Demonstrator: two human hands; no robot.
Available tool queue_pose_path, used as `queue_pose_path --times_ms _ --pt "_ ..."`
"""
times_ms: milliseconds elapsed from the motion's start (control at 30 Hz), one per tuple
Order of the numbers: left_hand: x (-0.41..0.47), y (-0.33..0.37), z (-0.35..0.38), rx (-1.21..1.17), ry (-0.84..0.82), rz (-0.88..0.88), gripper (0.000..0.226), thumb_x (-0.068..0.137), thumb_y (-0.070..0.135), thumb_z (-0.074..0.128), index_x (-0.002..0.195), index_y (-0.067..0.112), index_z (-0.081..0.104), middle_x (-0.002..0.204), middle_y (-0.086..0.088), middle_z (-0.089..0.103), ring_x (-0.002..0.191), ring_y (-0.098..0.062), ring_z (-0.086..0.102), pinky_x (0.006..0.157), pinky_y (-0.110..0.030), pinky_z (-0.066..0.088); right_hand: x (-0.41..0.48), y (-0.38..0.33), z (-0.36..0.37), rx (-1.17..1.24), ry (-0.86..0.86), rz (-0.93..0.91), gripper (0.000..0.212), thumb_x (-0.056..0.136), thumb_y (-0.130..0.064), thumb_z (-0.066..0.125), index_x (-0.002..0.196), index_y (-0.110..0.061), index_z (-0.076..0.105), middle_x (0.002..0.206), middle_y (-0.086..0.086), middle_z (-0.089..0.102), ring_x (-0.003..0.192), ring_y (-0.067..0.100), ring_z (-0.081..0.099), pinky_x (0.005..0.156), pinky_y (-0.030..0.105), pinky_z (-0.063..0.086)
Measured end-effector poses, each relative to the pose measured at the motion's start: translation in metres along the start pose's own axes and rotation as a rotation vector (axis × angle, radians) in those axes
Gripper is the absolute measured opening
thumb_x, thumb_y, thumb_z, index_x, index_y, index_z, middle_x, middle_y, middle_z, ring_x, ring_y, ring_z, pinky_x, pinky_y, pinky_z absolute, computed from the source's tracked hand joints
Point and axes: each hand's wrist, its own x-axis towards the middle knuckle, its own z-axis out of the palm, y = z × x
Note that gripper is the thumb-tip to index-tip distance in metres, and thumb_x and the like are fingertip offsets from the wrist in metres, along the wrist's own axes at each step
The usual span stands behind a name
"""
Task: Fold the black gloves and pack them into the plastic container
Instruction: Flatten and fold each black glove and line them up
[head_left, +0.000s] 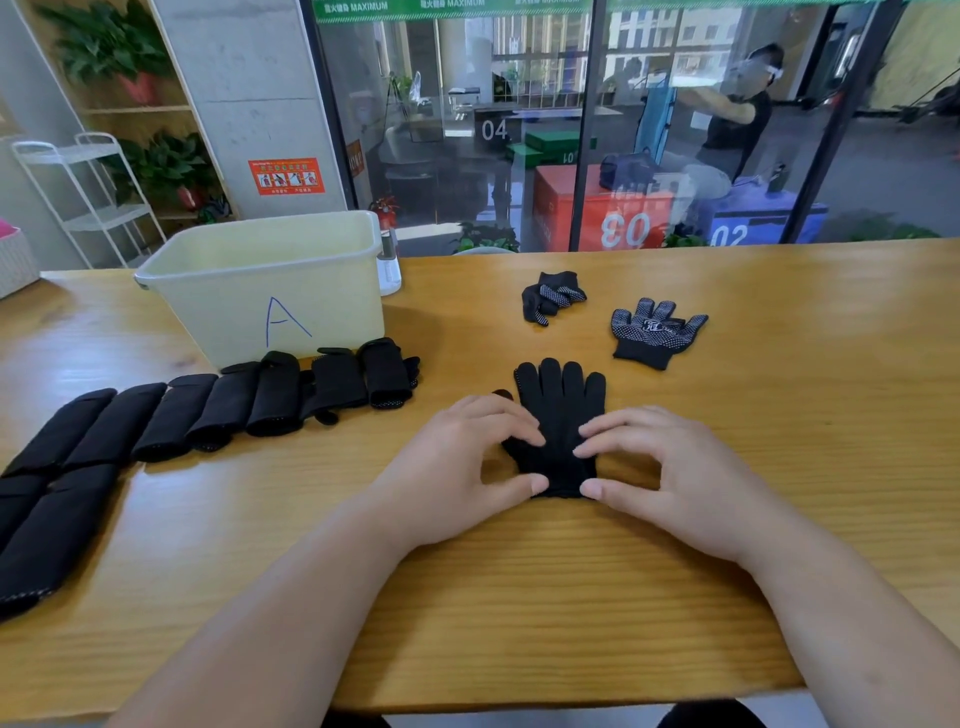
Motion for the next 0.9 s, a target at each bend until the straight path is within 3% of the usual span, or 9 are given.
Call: queue_pose_path --times_ms 133,333,567,900 --pt "0.0006 -0.0016 0.005 -0.023 -0.058 0.055 0.03 0.09 0.051 0.083 0.114 0.034 0.076 0.123 0.024 0.066 0.123 -0.004 0.059 0.104 -0.028 0.049 0.0027 0.0008 0.006 -0.015 0.019 -0.04 0.029 0.082 -0.067 0.077 0.106 -0.049 0.077 0.125 -0.034 0.062 0.125 0.002 0.053 0.104 0.039 0.047" --pt "0.001 -0.0019 0.0053 -0.005 -0.038 0.069 0.024 0.091 0.049 0.081 0.11 0.034 0.08 0.125 0.022 0.068 0.121 0.001 0.059 0.104 -0.029 0.049 0.0022 0.002 0.005 -0.024 0.055 -0.077 0.018 0.082 -0.056 0.084 0.095 -0.045 0.08 0.114 -0.031 0.067 0.116 0.004 0.057 0.094 0.037 0.051" --pt "0.0019 -0.0009 0.0051 0.05 -0.013 0.065 0.021 0.095 0.045 0.079 0.113 0.035 0.082 0.126 0.022 0.068 0.123 0.0 0.057 0.111 -0.033 0.046 0.0001 0.0029 0.0019 -0.073 0.071 -0.082 0.016 0.084 -0.051 0.085 0.098 -0.043 0.081 0.112 -0.032 0.067 0.114 0.005 0.058 0.089 0.034 0.052" --pt "0.002 -0.0005 0.0066 0.084 0.007 0.032 0.021 0.096 0.043 0.077 0.115 0.033 0.077 0.115 0.022 0.065 0.11 -0.004 0.06 0.099 -0.033 0.051 0.0055 -0.0012 0.0108 -0.273 0.11 -0.141 0.013 0.097 -0.044 0.067 0.106 -0.039 0.076 0.107 -0.026 0.064 0.1 0.002 0.054 0.073 0.028 0.051"
